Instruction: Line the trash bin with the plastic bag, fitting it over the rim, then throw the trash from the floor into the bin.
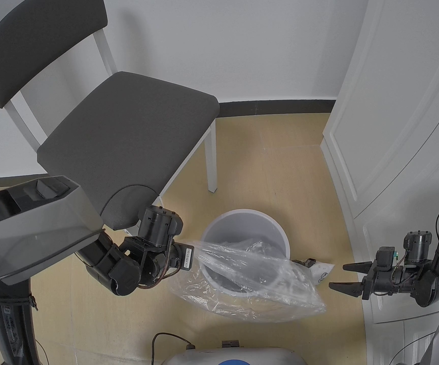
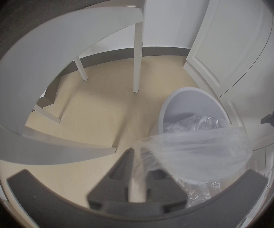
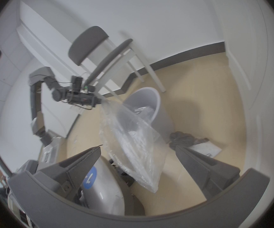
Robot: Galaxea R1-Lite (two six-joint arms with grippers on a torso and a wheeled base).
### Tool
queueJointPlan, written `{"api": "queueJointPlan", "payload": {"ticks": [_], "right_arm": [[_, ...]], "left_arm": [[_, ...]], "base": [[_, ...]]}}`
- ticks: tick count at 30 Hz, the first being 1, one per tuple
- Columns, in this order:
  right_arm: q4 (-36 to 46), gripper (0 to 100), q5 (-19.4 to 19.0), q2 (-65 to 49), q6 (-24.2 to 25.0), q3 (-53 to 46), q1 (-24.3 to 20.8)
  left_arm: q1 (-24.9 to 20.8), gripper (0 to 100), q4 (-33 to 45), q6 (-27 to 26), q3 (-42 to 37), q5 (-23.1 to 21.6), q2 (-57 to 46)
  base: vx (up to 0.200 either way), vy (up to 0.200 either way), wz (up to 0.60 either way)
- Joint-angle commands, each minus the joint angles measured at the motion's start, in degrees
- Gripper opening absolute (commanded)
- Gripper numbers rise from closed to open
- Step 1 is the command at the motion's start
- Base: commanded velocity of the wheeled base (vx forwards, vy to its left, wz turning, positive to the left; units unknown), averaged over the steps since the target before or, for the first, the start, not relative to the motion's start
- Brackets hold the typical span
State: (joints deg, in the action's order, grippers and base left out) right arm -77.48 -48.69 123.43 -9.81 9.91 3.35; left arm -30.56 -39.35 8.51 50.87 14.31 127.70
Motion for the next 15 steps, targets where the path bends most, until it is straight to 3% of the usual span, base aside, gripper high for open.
{"api": "queueJointPlan", "payload": {"ticks": [1,3,5,8,10,15], "right_arm": [[0.0,100,15.6,-10.8,10.8,0.3,-11.9],[0.1,100,19.2,-11.9,11.8,-0.1,-14.9],[0.1,100,19.9,-12.0,11.8,-0.2,-15.5],[0.1,100,20.2,-11.8,11.9,-0.2,-16.5],[0.1,100,20.7,-11.5,12.1,-0.2,-17.5],[0.0,100,25.0,-10.4,12.3,0.4,-20.6]], "left_arm": [[-0.3,100,0.0,0.2,0.4,-0.7,-1.0],[-0.2,100,0.8,0.2,-0.6,-2.4,-3.4],[-0.1,100,1.2,0.3,-1.7,-4.8,-5.2],[0.5,100,3.0,0.5,-5.7,-14.3,-10.7],[0.9,100,4.0,0.5,-7.1,-17.8,-13.3],[1.6,100,4.5,-0.2,-9.7,-18.9,-15.5]], "base": [[0.000,0.000,0.00],[0.000,0.000,0.00],[0.000,0.000,0.00],[0.000,0.000,0.00],[0.000,0.000,0.00],[0.000,0.000,0.00]]}}
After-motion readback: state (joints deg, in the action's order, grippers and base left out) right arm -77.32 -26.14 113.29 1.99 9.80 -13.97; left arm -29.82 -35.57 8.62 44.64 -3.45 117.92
